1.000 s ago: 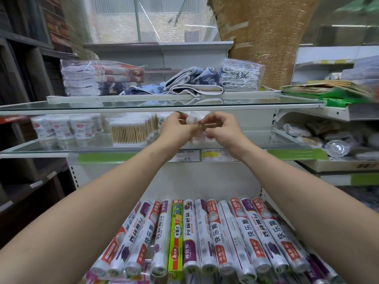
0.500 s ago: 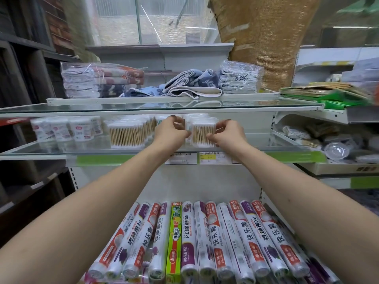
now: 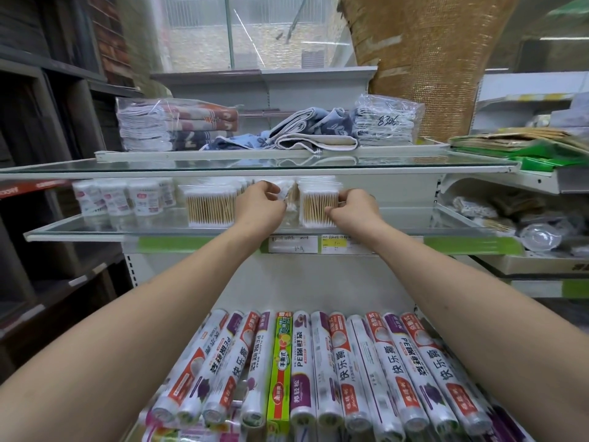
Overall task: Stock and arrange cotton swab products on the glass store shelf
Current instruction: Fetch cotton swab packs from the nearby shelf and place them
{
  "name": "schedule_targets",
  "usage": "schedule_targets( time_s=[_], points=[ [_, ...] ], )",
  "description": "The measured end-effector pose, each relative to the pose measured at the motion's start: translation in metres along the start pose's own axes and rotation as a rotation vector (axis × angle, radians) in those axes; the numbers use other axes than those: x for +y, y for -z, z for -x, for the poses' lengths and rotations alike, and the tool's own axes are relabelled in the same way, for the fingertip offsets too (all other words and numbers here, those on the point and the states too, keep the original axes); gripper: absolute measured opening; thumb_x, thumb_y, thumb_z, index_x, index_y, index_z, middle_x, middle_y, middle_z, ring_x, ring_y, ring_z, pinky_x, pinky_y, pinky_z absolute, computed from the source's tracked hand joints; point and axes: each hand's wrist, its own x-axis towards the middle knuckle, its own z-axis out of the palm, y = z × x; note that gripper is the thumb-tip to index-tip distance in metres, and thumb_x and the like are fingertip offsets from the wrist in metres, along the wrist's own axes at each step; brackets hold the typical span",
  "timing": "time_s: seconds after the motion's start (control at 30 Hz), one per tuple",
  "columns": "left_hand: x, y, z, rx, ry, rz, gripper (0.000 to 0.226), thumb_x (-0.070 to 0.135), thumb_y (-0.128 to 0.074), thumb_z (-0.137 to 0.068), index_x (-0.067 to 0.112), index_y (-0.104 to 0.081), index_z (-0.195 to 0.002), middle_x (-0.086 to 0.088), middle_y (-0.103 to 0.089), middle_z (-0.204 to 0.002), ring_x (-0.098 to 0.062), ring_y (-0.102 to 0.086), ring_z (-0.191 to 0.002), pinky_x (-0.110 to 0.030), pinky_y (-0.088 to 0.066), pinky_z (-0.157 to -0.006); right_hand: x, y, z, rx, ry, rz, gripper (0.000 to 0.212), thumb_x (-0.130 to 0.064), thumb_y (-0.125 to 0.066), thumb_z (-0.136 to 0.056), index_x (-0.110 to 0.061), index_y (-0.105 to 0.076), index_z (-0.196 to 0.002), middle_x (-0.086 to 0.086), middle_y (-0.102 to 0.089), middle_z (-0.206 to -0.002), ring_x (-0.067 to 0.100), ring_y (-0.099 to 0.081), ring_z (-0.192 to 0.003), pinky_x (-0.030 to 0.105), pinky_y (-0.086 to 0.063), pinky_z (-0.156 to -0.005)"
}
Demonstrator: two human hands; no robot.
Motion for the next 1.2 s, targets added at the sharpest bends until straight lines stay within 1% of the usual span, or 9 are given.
schedule_targets(
  time_s=[0.1, 0.2, 0.27, 0.4, 0.67, 0.73, 0.87, 1.1, 1.2],
  points=[
    [-0.001, 0.005, 0.005, -0.009, -0.013, -0.028, 0.032, 0.016, -0.066, -0.092, 0.018, -0.064, -0.124, 0.0, -0.066, -0.114, -0.019, -0.062, -0.102, -0.034, -0.054, -0.09, -0.003, 0.002, 0.006, 0.005, -0.003, 0.012, 0.026, -0.029, -0.066, -0.091, -0.006, -0.068, -0.104, 0.009, -0.071, -0.094, 0.027, -0.066, -0.09, 0.027, -0.046, -0.059],
    [0.0, 0.009, 0.012, -0.023, -0.057, -0.064, 0.038, 0.017, -0.065, -0.091, 0.016, -0.063, -0.129, -0.002, -0.066, -0.122, -0.016, -0.061, -0.1, -0.028, -0.048, -0.087, -0.004, 0.006, 0.01, 0.029, -0.001, -0.025, 0.045, -0.029, -0.066, -0.091, -0.011, -0.059, -0.132, 0.006, -0.07, -0.111, 0.026, -0.066, -0.086, 0.023, -0.042, -0.046],
    [0.002, 0.012, 0.019, -0.035, -0.109, -0.127, 0.042, 0.019, -0.062, -0.093, 0.017, -0.062, -0.135, -0.002, -0.064, -0.132, -0.009, -0.058, -0.088, -0.023, -0.041, -0.085, -0.004, 0.009, 0.015, 0.05, 0.011, -0.001, 0.057, -0.029, -0.064, -0.091, -0.016, -0.048, -0.144, 0.005, -0.065, -0.125, 0.026, -0.064, -0.089, 0.023, -0.047, -0.052],
    [0.005, 0.017, 0.033, -0.049, -0.16, -0.178, 0.047, 0.022, -0.061, -0.095, 0.022, -0.058, -0.141, 0.0, -0.062, -0.137, -0.008, -0.05, -0.087, -0.019, -0.034, -0.081, -0.004, 0.014, 0.025, 0.11, -0.01, 0.193, 0.054, -0.031, -0.06, -0.088, -0.012, -0.052, -0.138, 0.014, -0.059, -0.135, 0.038, -0.048, -0.127, 0.04, -0.044, -0.098],
    [0.015, 0.019, 0.05, -0.098, -0.193, -0.166, 0.045, 0.024, -0.061, -0.092, 0.023, -0.06, -0.137, -0.001, -0.067, -0.124, -0.024, -0.066, -0.097, -0.04, -0.051, -0.098, -0.004, 0.028, 0.056, 0.134, -0.076, 0.236, 0.064, -0.042, -0.059, -0.092, -0.012, -0.044, -0.146, 0.012, -0.054, -0.14, 0.035, -0.038, -0.135, 0.045, -0.038, -0.106],
    [0.018, 0.017, 0.054, -0.125, -0.198, -0.177, 0.046, 0.023, -0.061, -0.093, 0.022, -0.059, -0.138, -0.003, -0.067, -0.121, -0.023, -0.066, -0.086, -0.036, -0.051, -0.094, -0.007, 0.028, 0.059, 0.127, -0.077, 0.227, 0.064, -0.044, -0.061, -0.091, -0.012, -0.046, -0.145, 0.01, -0.054, -0.141, 0.034, -0.039, -0.136, 0.043, -0.036, -0.108],
    [0.018, 0.021, 0.06, -0.14, -0.204, -0.207, 0.047, 0.028, -0.061, -0.095, 0.021, -0.057, -0.141, -0.007, -0.065, -0.134, -0.028, -0.064, -0.112, -0.036, -0.045, -0.099, -0.018, 0.023, 0.059, 0.13, -0.091, 0.166, 0.069, -0.047, -0.067, -0.089, -0.012, -0.046, -0.145, 0.009, -0.055, -0.142, 0.033, -0.046, -0.134, 0.045, -0.042, -0.109],
    [0.007, 0.037, 0.054, -0.136, -0.172, -0.163, 0.052, 0.025, -0.062, -0.092, 0.023, -0.056, -0.143, -0.003, -0.055, -0.147, -0.024, -0.065, -0.111, -0.036, -0.048, -0.103, -0.028, 0.011, 0.043, 0.138, -0.167, 0.033, 0.06, -0.045, -0.076, -0.083, -0.012, -0.056, -0.129, 0.01, -0.063, -0.125, 0.032, -0.06, -0.111, 0.041, -0.052, -0.092],
    [0.004, 0.043, 0.046, -0.107, -0.174, -0.187, 0.051, 0.027, -0.064, -0.092, 0.021, -0.057, -0.143, -0.003, -0.057, -0.145, -0.025, -0.055, -0.128, -0.03, -0.04, -0.104, -0.026, 0.007, 0.034, 0.152, -0.176, -0.007, 0.049, -0.043, -0.077, -0.083, -0.013, -0.059, -0.116, 0.011, -0.065, -0.116, 0.03, -0.06, -0.103, 0.039, -0.051, -0.086]
  ],
)
